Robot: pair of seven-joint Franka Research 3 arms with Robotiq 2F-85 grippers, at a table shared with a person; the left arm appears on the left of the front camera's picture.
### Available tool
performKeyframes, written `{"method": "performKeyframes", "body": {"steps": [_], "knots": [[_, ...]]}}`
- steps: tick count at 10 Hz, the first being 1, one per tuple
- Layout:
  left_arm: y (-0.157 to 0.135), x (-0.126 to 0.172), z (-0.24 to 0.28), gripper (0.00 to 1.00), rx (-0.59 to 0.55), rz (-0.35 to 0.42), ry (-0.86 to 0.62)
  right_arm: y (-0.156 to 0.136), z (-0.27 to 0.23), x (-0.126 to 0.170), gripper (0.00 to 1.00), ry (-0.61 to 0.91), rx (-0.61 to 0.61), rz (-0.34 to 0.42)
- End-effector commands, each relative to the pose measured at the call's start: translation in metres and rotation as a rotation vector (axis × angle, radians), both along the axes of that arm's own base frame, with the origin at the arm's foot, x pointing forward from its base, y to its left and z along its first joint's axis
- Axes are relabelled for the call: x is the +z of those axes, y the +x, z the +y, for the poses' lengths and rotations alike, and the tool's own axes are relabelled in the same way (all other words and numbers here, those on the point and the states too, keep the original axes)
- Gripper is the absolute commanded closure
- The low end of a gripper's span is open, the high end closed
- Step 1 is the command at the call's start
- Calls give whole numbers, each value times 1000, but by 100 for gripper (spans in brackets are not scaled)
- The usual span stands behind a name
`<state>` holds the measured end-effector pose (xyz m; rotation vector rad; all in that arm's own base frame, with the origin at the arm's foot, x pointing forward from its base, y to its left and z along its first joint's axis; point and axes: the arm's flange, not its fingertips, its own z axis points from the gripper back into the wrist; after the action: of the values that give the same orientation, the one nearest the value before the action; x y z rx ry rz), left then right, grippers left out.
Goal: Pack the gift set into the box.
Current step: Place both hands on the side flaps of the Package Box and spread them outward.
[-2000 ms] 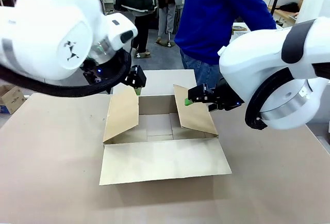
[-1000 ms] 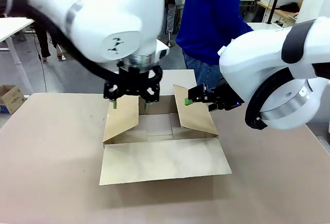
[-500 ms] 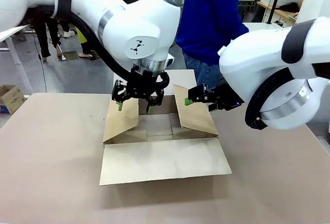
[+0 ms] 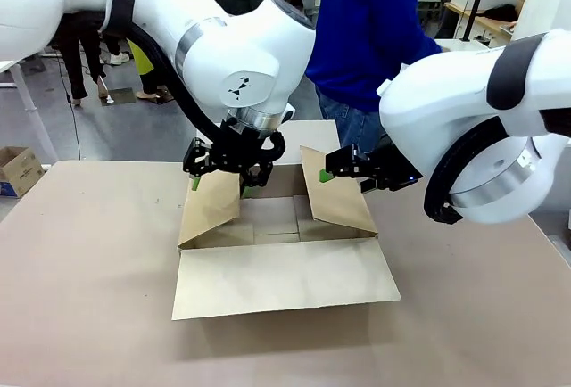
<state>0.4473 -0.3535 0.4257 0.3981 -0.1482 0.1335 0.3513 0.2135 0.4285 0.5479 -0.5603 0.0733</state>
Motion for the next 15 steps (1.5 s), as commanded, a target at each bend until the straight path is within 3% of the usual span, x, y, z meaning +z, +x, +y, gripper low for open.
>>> {"method": "performKeyframes", "body": {"steps": [1, 8, 11, 15], "knots": [[-5, 4, 12, 2, 18, -29, 10, 1, -1, 3, 0, -8, 4, -2], [-11, 24, 72, 2, 106, -76, -131, 1, -1, 3, 0, -8, 4, -2], [-23, 43, 124, 2, 147, -131, -283, 1, -1, 3, 0, -8, 4, -2], [-37, 28, 180, 2, 203, -142, -431, 1, -1, 3, 0, -8, 4, -2]]}}
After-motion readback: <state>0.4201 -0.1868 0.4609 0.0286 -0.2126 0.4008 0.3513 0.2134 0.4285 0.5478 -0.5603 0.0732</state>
